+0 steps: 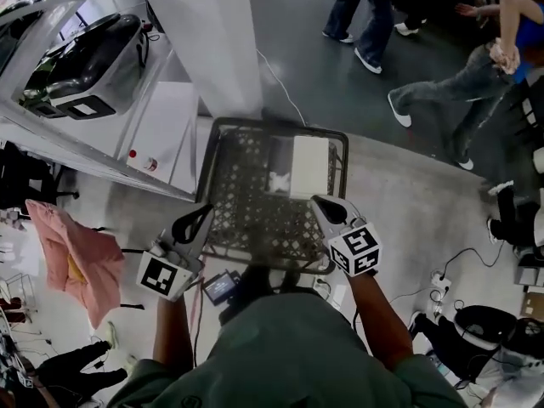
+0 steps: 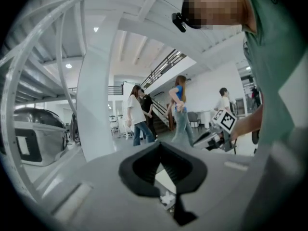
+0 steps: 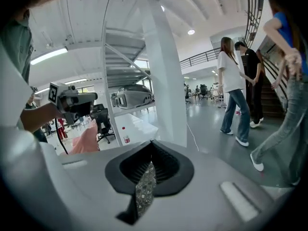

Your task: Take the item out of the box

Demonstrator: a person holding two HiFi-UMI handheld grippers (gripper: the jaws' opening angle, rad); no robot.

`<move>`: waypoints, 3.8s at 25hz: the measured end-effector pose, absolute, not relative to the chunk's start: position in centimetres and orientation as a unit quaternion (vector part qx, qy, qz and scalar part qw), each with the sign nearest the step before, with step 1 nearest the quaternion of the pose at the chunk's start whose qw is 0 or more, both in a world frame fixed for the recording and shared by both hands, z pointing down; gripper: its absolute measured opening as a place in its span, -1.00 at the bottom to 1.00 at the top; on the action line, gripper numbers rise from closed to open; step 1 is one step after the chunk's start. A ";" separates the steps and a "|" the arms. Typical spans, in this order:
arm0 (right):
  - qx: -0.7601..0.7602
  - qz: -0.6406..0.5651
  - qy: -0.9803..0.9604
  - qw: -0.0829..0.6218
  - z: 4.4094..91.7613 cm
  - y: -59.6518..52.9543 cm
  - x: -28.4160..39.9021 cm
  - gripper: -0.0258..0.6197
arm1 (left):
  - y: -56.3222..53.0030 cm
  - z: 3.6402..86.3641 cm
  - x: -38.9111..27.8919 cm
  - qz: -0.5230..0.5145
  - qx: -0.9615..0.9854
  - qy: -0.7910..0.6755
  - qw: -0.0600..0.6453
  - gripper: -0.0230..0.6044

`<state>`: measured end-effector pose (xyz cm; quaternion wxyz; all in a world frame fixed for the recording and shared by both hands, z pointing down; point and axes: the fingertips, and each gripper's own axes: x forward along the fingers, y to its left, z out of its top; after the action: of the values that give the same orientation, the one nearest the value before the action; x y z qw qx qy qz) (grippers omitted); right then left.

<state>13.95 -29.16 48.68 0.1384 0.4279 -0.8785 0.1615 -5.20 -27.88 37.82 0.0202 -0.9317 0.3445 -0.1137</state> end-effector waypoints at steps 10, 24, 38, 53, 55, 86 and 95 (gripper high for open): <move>0.407 0.184 -0.872 0.200 55.6 -34.7 9.7 -0.91 | -32.9 42.8 -8.8 -0.101 -0.937 0.335 -0.017 -0.92; 0.364 0.215 -0.848 0.319 68.7 -39.9 5.3 -0.81 | -36.0 48.7 -13.8 -0.089 -0.935 0.335 -0.070 -0.92; 0.258 0.172 -0.789 0.531 82.4 -42.1 4.0 -0.49 | -38.3 54.0 -17.0 -0.087 -0.925 0.350 -0.122 -0.92; 0.114 0.120 -0.707 0.687 90.1 -43.4 4.3 -0.22 | -39.2 57.2 -19.1 -0.089 -0.915 0.364 -0.151 -0.92; 0.114 0.123 -0.705 0.690 90.4 -43.4 4.2 -0.27 | -39.2 57.3 -19.2 -0.089 -0.914 0.366 -0.151 -0.92; 0.365 0.124 -0.822 0.419 69.1 -42.3 5.5 -0.86 | -36.0 47.5 -14.9 -0.107 -0.925 0.360 -0.061 -0.92; 0.453 0.126 -0.844 0.258 55.8 -39.3 10.5 -0.86 | -34.7 42.4 -11.8 -0.108 -0.930 0.350 -0.010 -0.92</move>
<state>10.48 -39.29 55.84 0.2579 0.4526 -0.8443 0.1260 -11.76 -34.68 42.44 -0.0101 -0.9305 0.3500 -0.1079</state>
